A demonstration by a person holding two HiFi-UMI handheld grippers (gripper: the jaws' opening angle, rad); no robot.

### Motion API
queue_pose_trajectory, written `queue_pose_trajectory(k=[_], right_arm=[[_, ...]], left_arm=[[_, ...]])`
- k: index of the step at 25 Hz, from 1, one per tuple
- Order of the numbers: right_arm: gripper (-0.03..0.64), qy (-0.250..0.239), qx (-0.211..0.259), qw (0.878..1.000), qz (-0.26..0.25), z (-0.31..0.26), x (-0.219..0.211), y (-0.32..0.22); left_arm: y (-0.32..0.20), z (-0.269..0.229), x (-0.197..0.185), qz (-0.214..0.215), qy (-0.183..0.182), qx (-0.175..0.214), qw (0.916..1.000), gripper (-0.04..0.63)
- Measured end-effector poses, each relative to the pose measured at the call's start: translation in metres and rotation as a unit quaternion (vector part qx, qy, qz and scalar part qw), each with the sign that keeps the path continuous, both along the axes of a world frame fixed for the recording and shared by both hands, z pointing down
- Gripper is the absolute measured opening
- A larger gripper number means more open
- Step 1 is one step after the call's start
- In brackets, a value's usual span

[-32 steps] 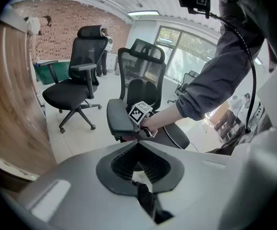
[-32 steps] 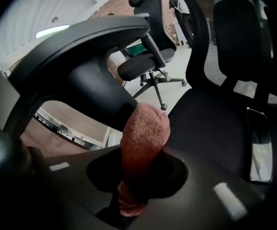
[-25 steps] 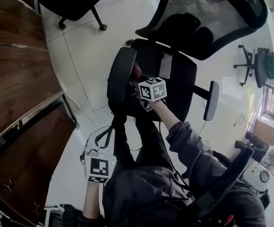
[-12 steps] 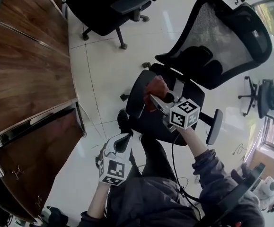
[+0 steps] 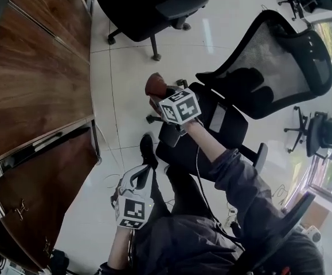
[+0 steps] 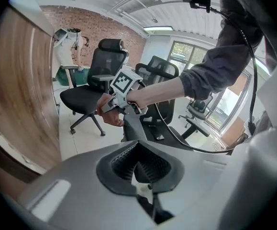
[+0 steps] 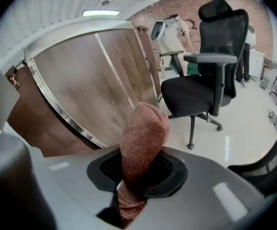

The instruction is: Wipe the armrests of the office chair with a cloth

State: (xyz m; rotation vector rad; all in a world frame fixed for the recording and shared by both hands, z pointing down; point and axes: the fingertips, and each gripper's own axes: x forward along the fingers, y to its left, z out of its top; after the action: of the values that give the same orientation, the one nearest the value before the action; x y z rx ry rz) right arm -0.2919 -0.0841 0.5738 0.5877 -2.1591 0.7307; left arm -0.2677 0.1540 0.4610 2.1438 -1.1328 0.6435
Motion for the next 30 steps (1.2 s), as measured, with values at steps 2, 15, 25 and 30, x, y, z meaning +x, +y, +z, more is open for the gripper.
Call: queue_pose_trajectory(k=[2, 15, 25, 30], right_arm=[[0.089, 0.031, -0.012, 0.999, -0.015, 0.026, -0.012, -0.003], [0.089, 0.123, -0.026, 0.99, -0.066, 0.115, -0.054, -0.006], [0.089, 0.023, -0.001, 0.997, -0.078, 0.01, -0.03, 0.028], [0.089, 0.011, 0.012, 0.998, -0.063, -0.022, 0.004, 0.034]], left_arm=[[0.002, 0.003, -0.008, -0.013, 0.001, -0.006, 0.9999, 0.015], [0.006, 0.018, -0.042, -0.058, 0.001, -0.027, 0.998, 0.015], [-0.014, 0.005, -0.038, -0.032, 0.002, -0.014, 0.9994, 0.015], [-0.026, -0.001, -0.024, -0.008, 0.006, 0.0, 0.9999, 0.015]])
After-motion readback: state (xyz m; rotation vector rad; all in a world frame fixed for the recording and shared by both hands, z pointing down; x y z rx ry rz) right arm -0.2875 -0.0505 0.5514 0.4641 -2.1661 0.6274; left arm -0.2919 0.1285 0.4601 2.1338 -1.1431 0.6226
